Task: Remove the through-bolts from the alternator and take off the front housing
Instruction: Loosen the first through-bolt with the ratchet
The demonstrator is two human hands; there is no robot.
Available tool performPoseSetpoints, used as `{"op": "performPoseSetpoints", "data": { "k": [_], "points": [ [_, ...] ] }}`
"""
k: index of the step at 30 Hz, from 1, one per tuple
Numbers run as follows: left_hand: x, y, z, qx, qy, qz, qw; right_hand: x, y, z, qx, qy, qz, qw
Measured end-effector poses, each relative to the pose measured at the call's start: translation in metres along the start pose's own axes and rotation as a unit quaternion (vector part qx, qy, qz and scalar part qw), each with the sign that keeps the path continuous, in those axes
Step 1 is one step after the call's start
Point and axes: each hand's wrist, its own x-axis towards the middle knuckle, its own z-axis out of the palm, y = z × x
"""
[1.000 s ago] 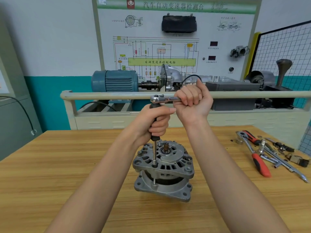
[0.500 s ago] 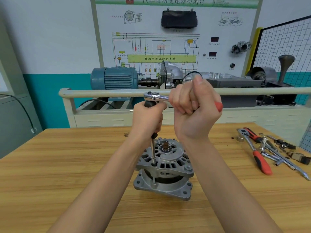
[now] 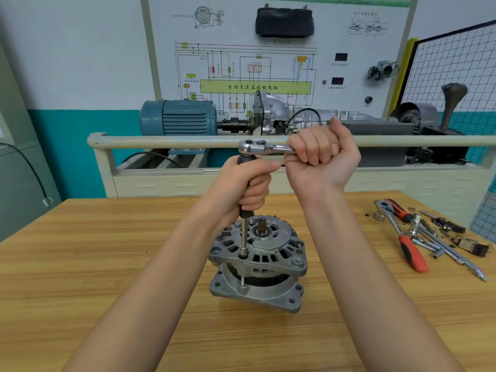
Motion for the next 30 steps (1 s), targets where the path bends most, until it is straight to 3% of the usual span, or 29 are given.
{"op": "performPoseSetpoints", "data": {
  "k": [5,9,13,17,20,23,26,30],
  "points": [
    [0.004,-0.003,0.013,0.048,0.195,0.026,0.979,-0.025,0.013,0.015,-0.207,-0.064,-0.128,0.968],
    [0.006,-0.005,0.018,0.060,0.262,0.039,0.962,-0.037,0.032,0.019,-0.311,-0.135,-0.246,0.908],
    [0.003,-0.004,0.014,0.064,0.229,0.037,0.971,-0.028,0.022,0.018,-0.281,-0.132,-0.190,0.931],
    [-0.004,0.002,0.001,0.037,0.087,0.022,0.995,-0.007,0.003,0.009,-0.099,-0.042,-0.037,0.994],
    [-0.004,0.004,-0.001,0.037,0.017,0.012,0.999,0.006,-0.002,-0.001,0.022,0.009,0.023,0.999],
    [-0.001,0.003,0.001,0.022,-0.016,-0.003,1.000,0.008,-0.003,-0.004,0.033,0.016,0.024,0.999],
    [0.000,0.002,0.001,0.021,0.017,-0.007,1.000,0.000,-0.001,0.002,-0.011,0.004,-0.007,1.000],
    [0.002,-0.001,0.008,0.036,0.147,0.009,0.988,-0.016,0.009,0.011,-0.174,-0.059,-0.093,0.979]
  ]
}}
